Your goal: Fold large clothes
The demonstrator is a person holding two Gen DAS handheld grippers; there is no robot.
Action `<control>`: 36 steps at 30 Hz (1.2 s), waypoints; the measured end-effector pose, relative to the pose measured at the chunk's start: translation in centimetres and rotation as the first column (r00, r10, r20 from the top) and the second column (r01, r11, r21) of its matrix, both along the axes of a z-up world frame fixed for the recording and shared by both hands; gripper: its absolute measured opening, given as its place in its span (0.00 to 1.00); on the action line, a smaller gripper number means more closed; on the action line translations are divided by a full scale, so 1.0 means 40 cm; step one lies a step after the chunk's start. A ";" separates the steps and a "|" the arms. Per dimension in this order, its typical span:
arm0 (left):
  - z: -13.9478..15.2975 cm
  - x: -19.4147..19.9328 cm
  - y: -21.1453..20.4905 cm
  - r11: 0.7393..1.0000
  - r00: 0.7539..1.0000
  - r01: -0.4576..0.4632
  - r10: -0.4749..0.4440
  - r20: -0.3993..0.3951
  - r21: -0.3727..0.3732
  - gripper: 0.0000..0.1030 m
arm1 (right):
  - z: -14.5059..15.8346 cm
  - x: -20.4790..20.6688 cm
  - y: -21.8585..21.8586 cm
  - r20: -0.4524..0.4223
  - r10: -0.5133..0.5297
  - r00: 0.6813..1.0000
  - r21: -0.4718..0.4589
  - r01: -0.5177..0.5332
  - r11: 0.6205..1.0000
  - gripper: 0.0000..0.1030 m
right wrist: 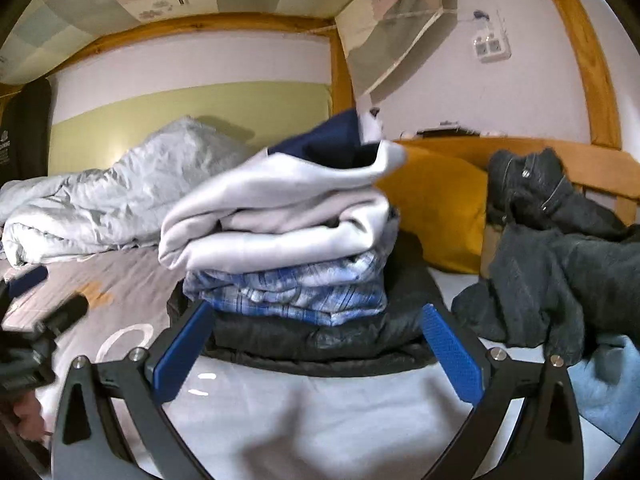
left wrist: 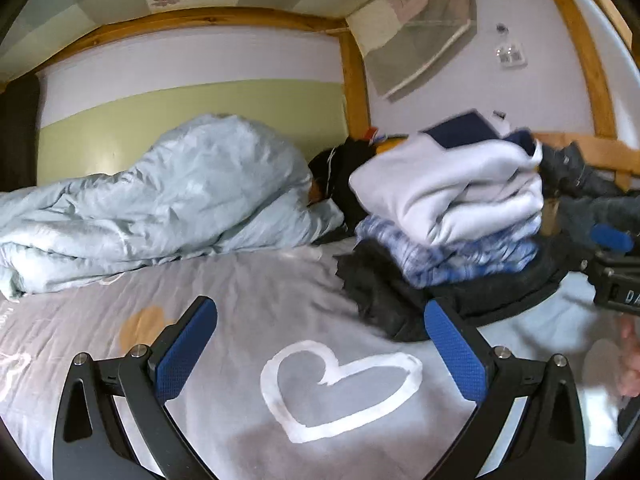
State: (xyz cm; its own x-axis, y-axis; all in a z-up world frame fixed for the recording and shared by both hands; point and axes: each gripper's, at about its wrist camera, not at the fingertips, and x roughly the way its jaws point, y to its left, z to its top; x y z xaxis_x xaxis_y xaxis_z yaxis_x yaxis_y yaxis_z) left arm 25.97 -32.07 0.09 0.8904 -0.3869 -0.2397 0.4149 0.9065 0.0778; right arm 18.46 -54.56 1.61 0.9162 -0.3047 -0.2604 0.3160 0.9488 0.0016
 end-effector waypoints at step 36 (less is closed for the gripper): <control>0.013 -0.034 0.044 0.997 0.998 0.009 -0.004 0.069 -0.075 1.00 | -0.015 0.015 0.076 -0.037 -0.038 0.999 -0.176 0.031 0.984 1.00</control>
State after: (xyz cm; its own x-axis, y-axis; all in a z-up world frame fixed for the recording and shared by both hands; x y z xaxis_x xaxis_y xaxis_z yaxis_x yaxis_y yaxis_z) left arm 24.60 -30.33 0.60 0.9011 -0.4076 -0.1481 0.4171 0.9081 0.0384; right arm 19.05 -51.53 1.02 0.8943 -0.3797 -0.2368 0.3445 0.9219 -0.1772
